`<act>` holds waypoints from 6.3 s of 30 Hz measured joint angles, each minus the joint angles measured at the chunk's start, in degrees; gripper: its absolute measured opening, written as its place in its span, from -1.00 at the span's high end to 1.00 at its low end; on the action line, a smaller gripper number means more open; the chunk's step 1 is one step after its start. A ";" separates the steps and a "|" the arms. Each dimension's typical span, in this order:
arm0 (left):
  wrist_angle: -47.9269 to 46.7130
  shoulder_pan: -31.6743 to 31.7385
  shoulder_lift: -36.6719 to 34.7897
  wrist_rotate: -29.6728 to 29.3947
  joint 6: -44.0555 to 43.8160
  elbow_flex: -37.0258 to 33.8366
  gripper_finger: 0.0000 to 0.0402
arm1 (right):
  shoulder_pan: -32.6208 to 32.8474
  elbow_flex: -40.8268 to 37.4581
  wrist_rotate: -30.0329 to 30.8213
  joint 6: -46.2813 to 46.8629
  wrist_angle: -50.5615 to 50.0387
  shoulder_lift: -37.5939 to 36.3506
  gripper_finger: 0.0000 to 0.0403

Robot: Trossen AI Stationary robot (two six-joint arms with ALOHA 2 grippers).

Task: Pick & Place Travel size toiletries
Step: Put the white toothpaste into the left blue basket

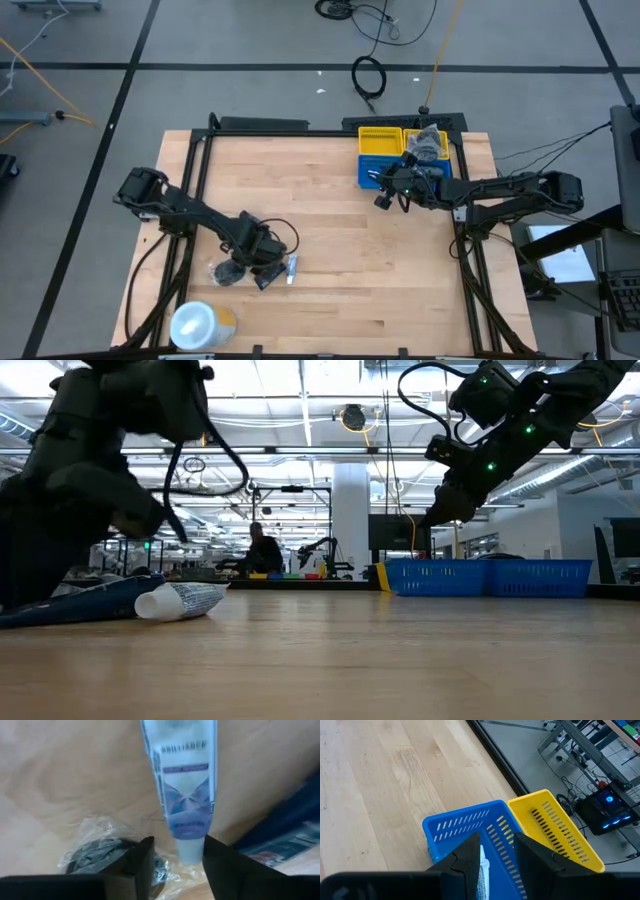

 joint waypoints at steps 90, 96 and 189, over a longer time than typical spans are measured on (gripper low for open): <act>43.75 21.97 -0.42 -46.90 68.69 14.21 0.78 | 1.91 4.94 -20.96 18.00 57.43 17.42 0.43; 43.83 22.06 -0.40 -47.65 69.36 14.15 0.80 | 2.25 4.94 -20.63 17.76 58.31 16.76 0.43; 13.54 21.07 -5.19 -23.63 64.47 14.03 -0.12 | -0.81 7.23 9.41 6.26 -12.89 -2.12 1.00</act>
